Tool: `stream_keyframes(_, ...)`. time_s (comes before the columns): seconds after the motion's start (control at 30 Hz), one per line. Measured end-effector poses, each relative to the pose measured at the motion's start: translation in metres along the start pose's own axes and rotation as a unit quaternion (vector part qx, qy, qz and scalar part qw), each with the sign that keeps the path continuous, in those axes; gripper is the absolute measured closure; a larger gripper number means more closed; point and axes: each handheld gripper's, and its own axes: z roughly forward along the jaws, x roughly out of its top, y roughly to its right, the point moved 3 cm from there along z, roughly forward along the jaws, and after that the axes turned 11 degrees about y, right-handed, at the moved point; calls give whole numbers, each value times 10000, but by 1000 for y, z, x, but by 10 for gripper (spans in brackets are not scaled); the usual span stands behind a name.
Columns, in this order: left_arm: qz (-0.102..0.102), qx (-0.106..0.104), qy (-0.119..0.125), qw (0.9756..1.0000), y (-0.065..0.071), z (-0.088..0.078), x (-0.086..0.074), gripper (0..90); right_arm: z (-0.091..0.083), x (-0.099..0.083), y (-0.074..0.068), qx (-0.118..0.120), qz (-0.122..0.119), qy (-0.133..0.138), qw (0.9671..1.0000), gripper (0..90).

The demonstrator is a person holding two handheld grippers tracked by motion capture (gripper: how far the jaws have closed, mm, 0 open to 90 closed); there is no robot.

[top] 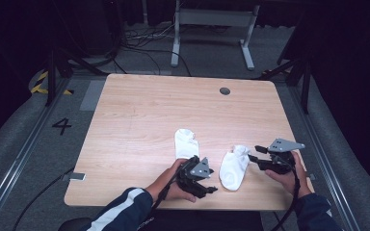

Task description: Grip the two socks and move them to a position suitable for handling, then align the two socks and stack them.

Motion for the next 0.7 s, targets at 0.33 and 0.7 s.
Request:
stream_keyframes(0.33,204,-221,-97,9995,9,37,7,416,20,-9,8,195,14,-293,9994,614)
stream_keyframes(0.7,139,-163,-328,9992,7,54,0,518,38,-19,10,183,184,-573,9980,555)
